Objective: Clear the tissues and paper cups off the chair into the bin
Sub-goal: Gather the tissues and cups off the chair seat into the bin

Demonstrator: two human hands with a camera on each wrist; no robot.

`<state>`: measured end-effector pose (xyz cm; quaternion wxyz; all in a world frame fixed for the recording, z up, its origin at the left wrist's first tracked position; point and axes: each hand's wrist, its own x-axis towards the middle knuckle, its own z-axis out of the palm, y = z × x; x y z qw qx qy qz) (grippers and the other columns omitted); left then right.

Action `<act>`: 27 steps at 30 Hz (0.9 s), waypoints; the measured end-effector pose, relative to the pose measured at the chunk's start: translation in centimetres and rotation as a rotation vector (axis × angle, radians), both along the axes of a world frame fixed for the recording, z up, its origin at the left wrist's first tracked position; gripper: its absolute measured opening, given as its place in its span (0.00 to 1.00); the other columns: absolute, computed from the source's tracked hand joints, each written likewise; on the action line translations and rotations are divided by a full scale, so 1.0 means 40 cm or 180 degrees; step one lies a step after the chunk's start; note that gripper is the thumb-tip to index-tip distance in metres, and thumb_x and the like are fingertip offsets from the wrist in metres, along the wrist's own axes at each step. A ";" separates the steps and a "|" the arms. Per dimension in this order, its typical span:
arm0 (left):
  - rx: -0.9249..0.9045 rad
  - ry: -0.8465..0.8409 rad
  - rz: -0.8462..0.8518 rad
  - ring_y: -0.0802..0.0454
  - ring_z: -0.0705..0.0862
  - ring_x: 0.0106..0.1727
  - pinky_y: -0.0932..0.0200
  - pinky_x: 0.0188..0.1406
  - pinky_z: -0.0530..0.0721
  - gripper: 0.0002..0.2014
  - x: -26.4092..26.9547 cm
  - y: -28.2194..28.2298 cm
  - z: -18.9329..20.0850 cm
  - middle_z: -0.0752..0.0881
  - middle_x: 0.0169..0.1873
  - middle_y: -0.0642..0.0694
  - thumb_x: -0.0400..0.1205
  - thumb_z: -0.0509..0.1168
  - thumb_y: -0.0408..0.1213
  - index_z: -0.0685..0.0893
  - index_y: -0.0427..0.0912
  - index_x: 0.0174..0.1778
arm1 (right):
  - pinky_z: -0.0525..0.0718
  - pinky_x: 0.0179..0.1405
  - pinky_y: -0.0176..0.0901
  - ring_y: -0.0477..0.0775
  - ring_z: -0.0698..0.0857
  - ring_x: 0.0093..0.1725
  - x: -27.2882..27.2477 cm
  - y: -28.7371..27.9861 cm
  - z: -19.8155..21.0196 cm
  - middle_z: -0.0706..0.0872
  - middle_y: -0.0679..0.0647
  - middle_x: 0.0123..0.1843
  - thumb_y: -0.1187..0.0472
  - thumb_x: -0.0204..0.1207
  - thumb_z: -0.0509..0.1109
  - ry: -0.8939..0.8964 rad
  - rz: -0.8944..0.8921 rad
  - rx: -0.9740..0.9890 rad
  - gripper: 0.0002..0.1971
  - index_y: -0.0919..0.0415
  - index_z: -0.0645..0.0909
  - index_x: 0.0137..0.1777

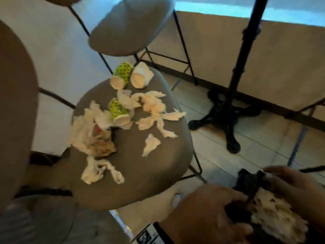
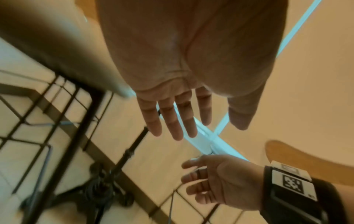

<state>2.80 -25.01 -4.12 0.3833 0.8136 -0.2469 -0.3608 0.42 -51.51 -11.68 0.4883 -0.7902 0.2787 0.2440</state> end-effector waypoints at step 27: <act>0.1274 -0.1547 0.3226 0.46 0.81 0.63 0.47 0.57 0.85 0.31 0.021 0.544 -0.018 0.79 0.64 0.44 0.75 0.77 0.40 0.73 0.46 0.73 | 0.77 0.47 0.44 0.53 0.78 0.51 0.575 0.661 0.217 0.72 0.55 0.63 0.55 0.78 0.72 -0.1078 0.2959 -0.1704 0.20 0.46 0.76 0.69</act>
